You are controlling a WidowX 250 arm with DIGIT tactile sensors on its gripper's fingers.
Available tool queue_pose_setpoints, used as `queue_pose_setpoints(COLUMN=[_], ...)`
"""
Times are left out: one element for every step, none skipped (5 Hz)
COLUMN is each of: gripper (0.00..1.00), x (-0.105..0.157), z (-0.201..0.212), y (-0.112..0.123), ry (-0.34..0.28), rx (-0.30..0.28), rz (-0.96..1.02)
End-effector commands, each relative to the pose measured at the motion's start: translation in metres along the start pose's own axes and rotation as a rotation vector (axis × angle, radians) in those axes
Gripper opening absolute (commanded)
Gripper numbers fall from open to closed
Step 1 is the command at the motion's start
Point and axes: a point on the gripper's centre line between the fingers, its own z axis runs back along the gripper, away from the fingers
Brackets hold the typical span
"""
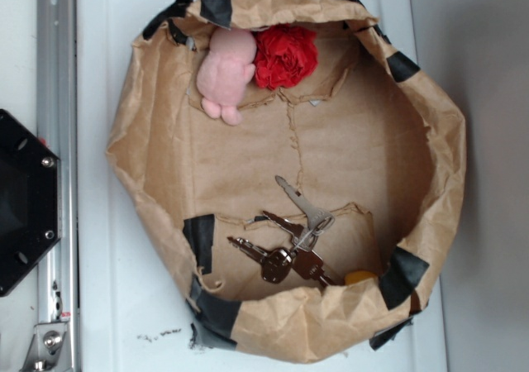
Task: Grab the silver keys.
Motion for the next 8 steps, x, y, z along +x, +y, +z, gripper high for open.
queue_pose_setpoints(gripper=[1.0,1.0,1.0,1.0,1.0,1.0,1.0,1.0], x=[0.0,0.048,0.075,0.087,0.095,0.107,0.107,0.107], z=[0.0,-0.021,-0.037,-0.045,-0.067,-0.092,-0.092,-0.092], y=[0.0,0.002,0.011,0.018,0.043,0.065,0.065,0.065], ry=[0.0,-0.002,0.005,-0.031,-0.09,-0.106,-0.106,-0.106], rx=[0.0,0.026,0.052,0.028,-0.063,-0.065,-0.065,-0.065], rz=[0.0,0.132,0.236,0.27,0.341,0.411,0.411,0.411])
